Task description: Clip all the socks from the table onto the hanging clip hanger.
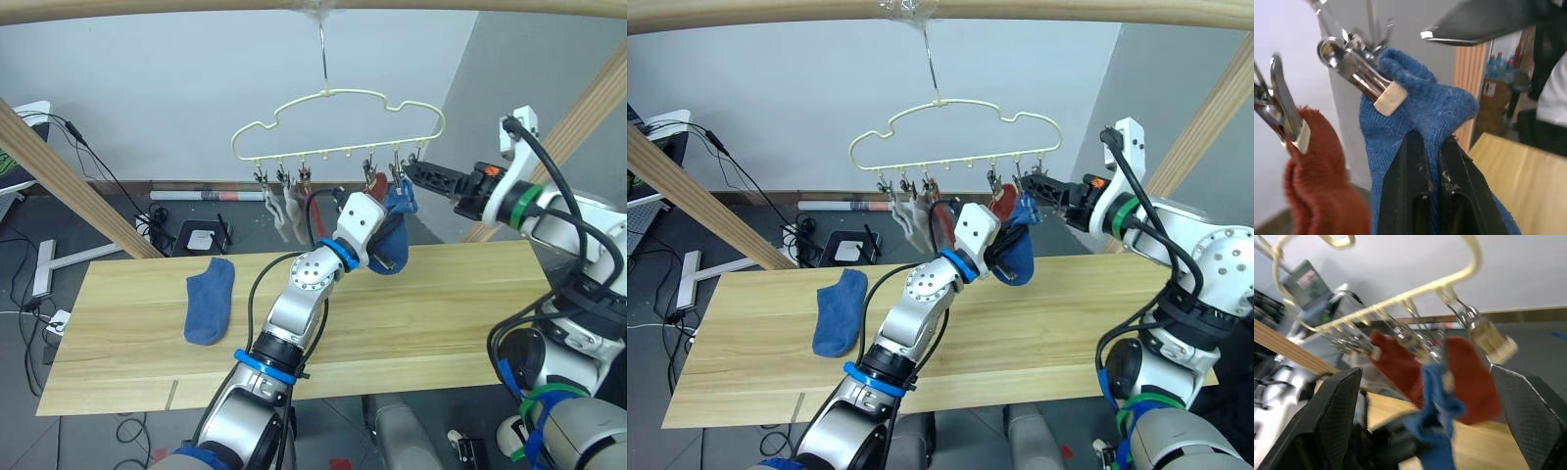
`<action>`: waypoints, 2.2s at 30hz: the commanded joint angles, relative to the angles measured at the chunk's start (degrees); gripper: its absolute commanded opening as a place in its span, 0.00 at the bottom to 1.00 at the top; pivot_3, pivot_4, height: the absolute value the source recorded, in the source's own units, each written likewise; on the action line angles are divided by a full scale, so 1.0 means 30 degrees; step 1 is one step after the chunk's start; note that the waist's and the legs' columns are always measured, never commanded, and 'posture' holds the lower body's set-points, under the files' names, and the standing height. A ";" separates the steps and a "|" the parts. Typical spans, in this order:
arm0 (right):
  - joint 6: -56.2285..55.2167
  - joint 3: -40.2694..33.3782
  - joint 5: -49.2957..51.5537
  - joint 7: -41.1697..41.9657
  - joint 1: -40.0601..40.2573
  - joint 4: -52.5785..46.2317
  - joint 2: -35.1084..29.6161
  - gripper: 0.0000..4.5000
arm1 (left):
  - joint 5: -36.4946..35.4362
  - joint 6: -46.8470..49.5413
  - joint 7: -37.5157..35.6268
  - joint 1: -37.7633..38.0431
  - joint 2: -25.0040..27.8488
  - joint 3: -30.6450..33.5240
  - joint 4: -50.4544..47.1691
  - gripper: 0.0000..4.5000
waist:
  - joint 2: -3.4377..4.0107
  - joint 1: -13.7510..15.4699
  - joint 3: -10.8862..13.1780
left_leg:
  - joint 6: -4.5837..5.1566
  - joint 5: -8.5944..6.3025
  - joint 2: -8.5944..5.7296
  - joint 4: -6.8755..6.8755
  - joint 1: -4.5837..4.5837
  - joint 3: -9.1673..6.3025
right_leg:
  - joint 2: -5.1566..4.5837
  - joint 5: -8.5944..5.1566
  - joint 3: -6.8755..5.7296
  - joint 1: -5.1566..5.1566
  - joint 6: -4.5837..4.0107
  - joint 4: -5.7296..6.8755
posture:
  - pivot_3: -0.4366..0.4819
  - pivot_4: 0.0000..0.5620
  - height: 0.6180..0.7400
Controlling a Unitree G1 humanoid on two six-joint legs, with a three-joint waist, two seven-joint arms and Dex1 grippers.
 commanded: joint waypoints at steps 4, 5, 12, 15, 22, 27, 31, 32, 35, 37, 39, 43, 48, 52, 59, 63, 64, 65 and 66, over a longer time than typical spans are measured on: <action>-0.3187 0.2203 -0.1040 0.0008 0.3488 -0.5102 -0.0278 0.98 | -0.0872 0.0553 -0.0396 -0.0473 -0.0300 0.0482 0.0225 0.42 | -0.0001 -0.0061 0.0001 | -0.0001 0.0001 -0.0001 0.0002 0.0011 0.0013 | 0.0001 0.0001 0.0015 -0.0001 0.0007 -0.0002 | 0.33 0.49 1.00; -0.3901 0.2839 -0.1521 0.0081 0.4190 -0.5666 -0.0514 0.98 | -0.0891 0.0614 -0.0423 -0.0505 -0.0229 0.0540 0.0278 0.50 | 0.0000 -0.0081 0.0001 | -0.0001 0.0001 0.0000 0.0005 0.0017 0.0014 | 0.0004 0.0000 0.0015 -0.0002 0.0010 0.0001 | 0.33 0.49 1.00; -0.9617 0.7298 -0.5899 0.0011 0.7197 -0.6597 -0.0832 0.98 | -0.0615 0.0763 -0.0683 -0.0226 0.1184 0.0862 -0.0304 0.95 | -0.0001 -0.0225 0.0001 | -0.0004 0.0003 0.0004 0.0007 0.0036 0.0023 | 0.0007 0.0007 0.0025 0.0002 0.0027 -0.0006 | 0.33 0.49 1.00; -1.2157 0.8936 -0.7995 -0.0440 0.7928 -0.6153 -0.0265 0.98 | -0.1444 0.1993 -0.1819 0.0802 0.2791 0.1220 -0.2770 0.99 | -0.0004 -0.0386 0.0010 | -0.0005 0.0003 0.0006 0.0003 0.0035 0.0027 | 0.0008 0.0006 0.0030 -0.0004 0.0027 -0.0007 | 0.36 0.51 1.00; -1.6697 1.1238 -1.1875 -0.1094 0.8169 -0.3836 0.1285 0.71 | -0.3364 0.4655 -0.3521 0.2681 0.6687 0.2922 -0.8258 1.00 | -0.0008 -0.0330 0.0025 | -0.0007 0.0005 0.0023 -0.0008 0.0049 0.0025 | 0.0011 0.0002 0.0028 0.0000 0.0025 0.0000 | 0.42 0.52 1.00; -1.8599 1.1244 -1.3533 -0.1858 0.7477 -0.2159 0.2640 0.71 | -0.4640 0.6021 -0.3732 0.2496 0.8438 0.4273 -0.9921 1.00 | -0.0006 0.0002 0.0025 | -0.0008 0.0007 0.0025 -0.0004 0.0062 0.0023 | 0.0011 0.0004 0.0024 0.0005 0.0026 0.0005 | 0.48 0.52 1.00; -1.9392 1.1114 -1.4241 -0.1965 0.7125 -0.1409 0.3335 0.57 | -0.5428 0.6992 -0.3727 0.2579 0.9207 0.4782 -1.1176 1.00 | -0.0007 0.0134 0.0029 | -0.0008 0.0005 0.0026 -0.0021 0.0051 0.0024 | 0.0009 -0.0003 0.0022 0.0001 0.0013 -0.0008 | 0.50 0.51 1.00; -1.9497 1.1167 -1.4409 -0.1980 0.6942 -0.1125 0.3464 0.51 | -0.5628 0.7204 -0.3737 0.2681 0.9392 0.4895 -1.1550 1.00 | -0.0008 0.0150 0.0030 | -0.0008 0.0005 0.0026 -0.0021 0.0046 0.0023 | 0.0007 -0.0003 0.0021 0.0001 0.0012 -0.0012 | 0.50 0.51 1.00; -1.9834 1.1139 -1.4880 -0.2071 0.6569 -0.0504 0.3865 0.51 | -0.5777 0.7462 -0.3647 0.3061 0.9730 0.4984 -1.2095 1.00 | -0.0008 0.0220 0.0030 | -0.0008 0.0005 0.0026 -0.0024 0.0046 0.0020 | 0.0007 -0.0004 0.0017 0.0000 0.0011 -0.0011 | 0.53 0.51 1.00; -2.0166 1.1123 -1.5175 -0.2145 0.6264 -0.0067 0.4124 0.51 | -0.5706 0.7415 -0.3490 0.3145 0.9824 0.5004 -1.2022 1.00 | -0.0006 0.0241 0.0031 | -0.0008 0.0005 0.0027 -0.0026 0.0055 0.0020 | 0.0008 -0.0005 0.0017 0.0000 0.0009 -0.0001 | 0.53 0.51 1.00; -2.0354 1.1102 -1.5401 -0.2094 0.6154 0.0124 0.4283 0.51 | -0.5709 0.7408 -0.3339 0.3143 0.9838 0.4993 -1.2068 1.00 | -0.0006 0.0274 0.0031 | -0.0007 0.0006 0.0028 -0.0023 0.0059 0.0021 | 0.0008 -0.0003 0.0017 0.0000 0.0011 0.0003 | 0.53 0.51 1.00; -2.0658 1.1078 -1.5767 -0.2067 0.5801 0.0652 0.4600 0.51 | -0.5835 0.7568 -0.3149 0.3029 0.9813 0.4979 -1.2302 1.00 | -0.0006 0.0419 0.0032 | -0.0007 0.0006 0.0028 -0.0022 0.0060 0.0022 | 0.0009 -0.0003 0.0019 0.0001 0.0010 0.0003 | 0.54 0.51 1.00; -2.1422 1.1079 -1.6562 -0.2318 0.4950 0.1960 0.4914 0.51 | -0.5914 0.7626 -0.3177 0.2822 1.0054 0.5040 -1.2283 1.00 | -0.0002 0.0607 0.0034 | -0.0007 0.0006 0.0028 -0.0024 0.0058 0.0022 | 0.0009 -0.0002 0.0018 -0.0003 0.0008 0.0003 | 0.55 0.50 1.00; -2.1874 1.1088 -1.7006 -0.2438 0.4496 0.2965 0.5144 0.51 | -0.6081 0.7751 -0.3054 0.2660 1.0070 0.5007 -1.2387 1.00 | -0.0003 0.0699 0.0034 | -0.0008 0.0006 0.0028 -0.0024 0.0055 0.0022 | 0.0008 -0.0002 0.0016 -0.0001 0.0008 0.0001 | 0.55 0.51 1.00; -2.2704 1.1152 -1.7330 -0.1884 0.3718 0.4090 0.5048 0.51 | -0.6315 0.7917 -0.3132 0.2099 1.0114 0.5010 -1.2125 1.00 | 0.0002 0.0712 0.0052 | -0.0007 0.0006 0.0027 -0.0025 0.0055 0.0023 | 0.0008 -0.0001 0.0016 -0.0003 0.0006 0.0002 | 0.55 0.52 1.00; -2.3253 1.1120 -1.7377 -0.1487 0.3233 0.4743 0.5069 0.51 | -0.6588 0.8169 -0.3280 0.1374 1.0013 0.4978 -1.1906 1.00 | 0.0002 0.0715 0.0051 | -0.0007 0.0006 0.0027 -0.0024 0.0058 0.0020 | 0.0009 -0.0001 0.0014 0.0000 0.0008 0.0004 | 0.55 0.52 1.00; -2.3355 1.1090 -1.7349 -0.1406 0.3092 0.4922 0.5103 0.51 | -0.6917 0.8431 -0.3389 0.1191 0.9948 0.4983 -1.1947 1.00 | 0.0002 0.0715 0.0052 | -0.0007 0.0006 0.0027 -0.0024 0.0058 0.0023 | 0.0009 -0.0001 0.0016 0.0001 0.0008 0.0004 | 0.55 0.52 1.00; -2.3440 1.1068 -1.7330 -0.1347 0.2996 0.5056 0.5129 0.51 | -0.7167 0.8623 -0.3453 0.1068 0.9912 0.4986 -1.1976 1.00 | 0.0002 0.0716 0.0052 | -0.0008 0.0006 0.0028 -0.0024 0.0056 0.0022 | 0.0009 0.0000 0.0015 0.0000 0.0007 0.0001 | 0.55 0.52 1.00; -2.3565 1.1039 -1.7304 -0.1286 0.2900 0.5245 0.5165 0.51 | -0.7274 0.8691 -0.3515 0.0983 0.9918 0.4920 -1.1964 1.00 | 0.0002 0.0717 0.0052 | -0.0007 0.0006 0.0027 -0.0024 0.0055 0.0022 | 0.0008 0.0000 0.0015 0.0000 0.0007 0.0002 | 0.55 0.52 1.00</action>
